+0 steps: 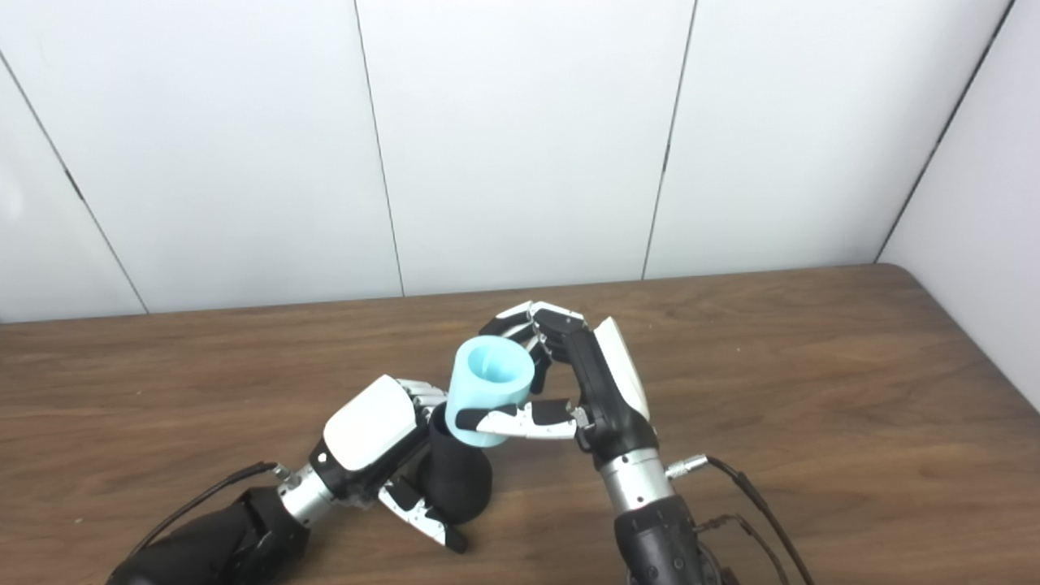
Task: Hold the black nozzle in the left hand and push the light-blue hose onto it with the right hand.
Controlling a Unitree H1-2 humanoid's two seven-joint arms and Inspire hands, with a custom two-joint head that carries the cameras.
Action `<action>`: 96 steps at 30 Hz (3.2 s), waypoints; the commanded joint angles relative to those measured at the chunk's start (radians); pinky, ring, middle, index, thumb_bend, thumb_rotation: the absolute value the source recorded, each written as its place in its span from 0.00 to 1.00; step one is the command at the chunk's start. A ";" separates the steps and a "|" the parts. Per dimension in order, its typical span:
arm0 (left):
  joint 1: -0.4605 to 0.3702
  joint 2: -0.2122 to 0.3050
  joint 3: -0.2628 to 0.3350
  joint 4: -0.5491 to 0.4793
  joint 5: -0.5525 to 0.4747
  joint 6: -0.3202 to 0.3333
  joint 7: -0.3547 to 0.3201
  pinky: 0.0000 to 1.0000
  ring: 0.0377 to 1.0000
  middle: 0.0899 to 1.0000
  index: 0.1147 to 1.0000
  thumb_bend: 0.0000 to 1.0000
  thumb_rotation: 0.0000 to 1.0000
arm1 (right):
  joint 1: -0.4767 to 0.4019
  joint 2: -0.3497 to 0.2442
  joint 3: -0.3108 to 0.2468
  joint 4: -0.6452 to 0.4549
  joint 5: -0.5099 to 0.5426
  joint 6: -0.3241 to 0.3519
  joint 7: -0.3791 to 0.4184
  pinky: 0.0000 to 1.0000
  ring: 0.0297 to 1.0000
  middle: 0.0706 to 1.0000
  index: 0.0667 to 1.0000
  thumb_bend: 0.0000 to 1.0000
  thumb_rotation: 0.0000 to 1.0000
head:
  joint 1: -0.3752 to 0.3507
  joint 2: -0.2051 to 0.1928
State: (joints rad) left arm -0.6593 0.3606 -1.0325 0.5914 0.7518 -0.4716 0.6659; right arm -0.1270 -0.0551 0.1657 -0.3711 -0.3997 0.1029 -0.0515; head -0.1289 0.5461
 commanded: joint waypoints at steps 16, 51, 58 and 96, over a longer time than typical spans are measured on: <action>0.206 -0.084 -0.101 0.096 -0.010 0.002 0.027 0.43 0.46 0.46 0.39 0.52 0.00 | -0.057 -0.008 -0.015 -0.023 -0.015 -0.036 0.016 0.29 0.35 0.42 0.49 0.52 0.00 | -0.012 -0.006; 0.204 -0.089 -0.101 0.108 -0.018 0.002 0.019 0.43 0.47 0.46 0.39 0.52 0.00 | -0.088 0.013 -0.021 -0.019 -0.003 -0.055 0.003 0.31 0.35 0.42 0.49 0.52 0.00 | -0.018 -0.018; 0.203 -0.093 -0.105 0.115 -0.025 0.002 0.021 0.43 0.46 0.46 0.39 0.52 0.00 | -0.093 0.013 -0.019 -0.021 0.001 -0.053 0.008 0.32 0.36 0.42 0.49 0.52 0.00 | -0.017 -0.018; 0.206 -0.082 -0.099 0.087 -0.018 0.002 0.011 0.43 0.46 0.46 0.39 0.52 0.00 | -0.063 0.011 0.025 -0.044 -0.038 0.098 0.095 0.30 0.35 0.40 0.51 0.52 0.00 | -0.017 0.013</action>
State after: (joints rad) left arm -0.6652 0.3538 -1.0380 0.6046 0.7464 -0.4667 0.6728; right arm -0.1619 -0.0246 0.1753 -0.3776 -0.4062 0.1842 0.0000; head -0.1442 0.5584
